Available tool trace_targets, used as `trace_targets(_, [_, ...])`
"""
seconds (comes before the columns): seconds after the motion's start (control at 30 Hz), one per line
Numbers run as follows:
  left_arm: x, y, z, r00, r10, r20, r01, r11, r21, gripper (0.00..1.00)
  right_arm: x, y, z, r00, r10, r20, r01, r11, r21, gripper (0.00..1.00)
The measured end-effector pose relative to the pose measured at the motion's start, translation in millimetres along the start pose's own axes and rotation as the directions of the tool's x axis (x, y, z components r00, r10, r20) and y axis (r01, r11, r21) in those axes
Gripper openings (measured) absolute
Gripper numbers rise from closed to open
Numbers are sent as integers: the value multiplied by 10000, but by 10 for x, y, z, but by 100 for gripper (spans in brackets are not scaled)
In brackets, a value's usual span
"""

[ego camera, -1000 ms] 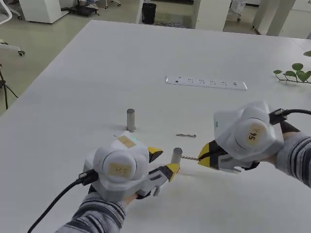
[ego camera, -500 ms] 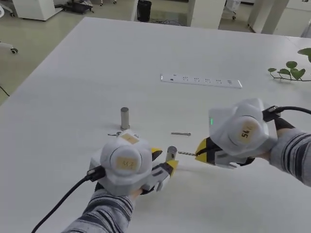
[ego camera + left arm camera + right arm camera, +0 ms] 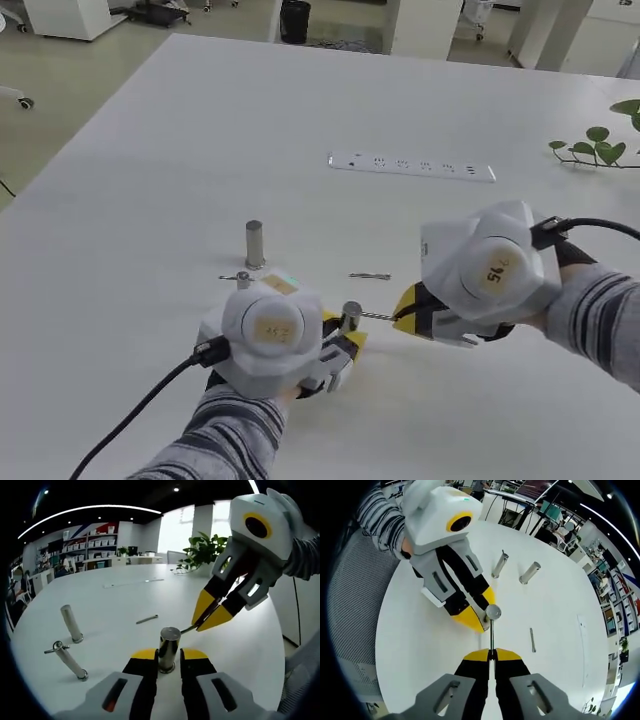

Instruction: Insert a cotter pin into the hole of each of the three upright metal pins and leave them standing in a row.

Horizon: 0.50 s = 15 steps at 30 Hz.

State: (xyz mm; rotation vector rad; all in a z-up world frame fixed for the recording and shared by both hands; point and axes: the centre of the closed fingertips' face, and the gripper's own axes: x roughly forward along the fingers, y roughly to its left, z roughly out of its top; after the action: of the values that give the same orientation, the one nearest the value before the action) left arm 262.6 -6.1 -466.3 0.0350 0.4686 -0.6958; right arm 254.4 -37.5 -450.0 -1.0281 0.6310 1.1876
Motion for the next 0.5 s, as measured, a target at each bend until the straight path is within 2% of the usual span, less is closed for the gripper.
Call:
trace_targets(0.17, [20,37,-62,9996,150,-228,-153,9998,-148,11,13,-2,44,10000,22,66,-23,10000,28,0])
trace_targets(0.23, [25,35,-91,9992,216,-333,-213,9997,86,10,18,-5,71,9999,-6,157,5,9999,102,0])
trace_targets(0.5, [34,44,-122,9991,280,-331,-280,9996,-6,10,36,-9,143,9997,-60,255,59,10000,35,0])
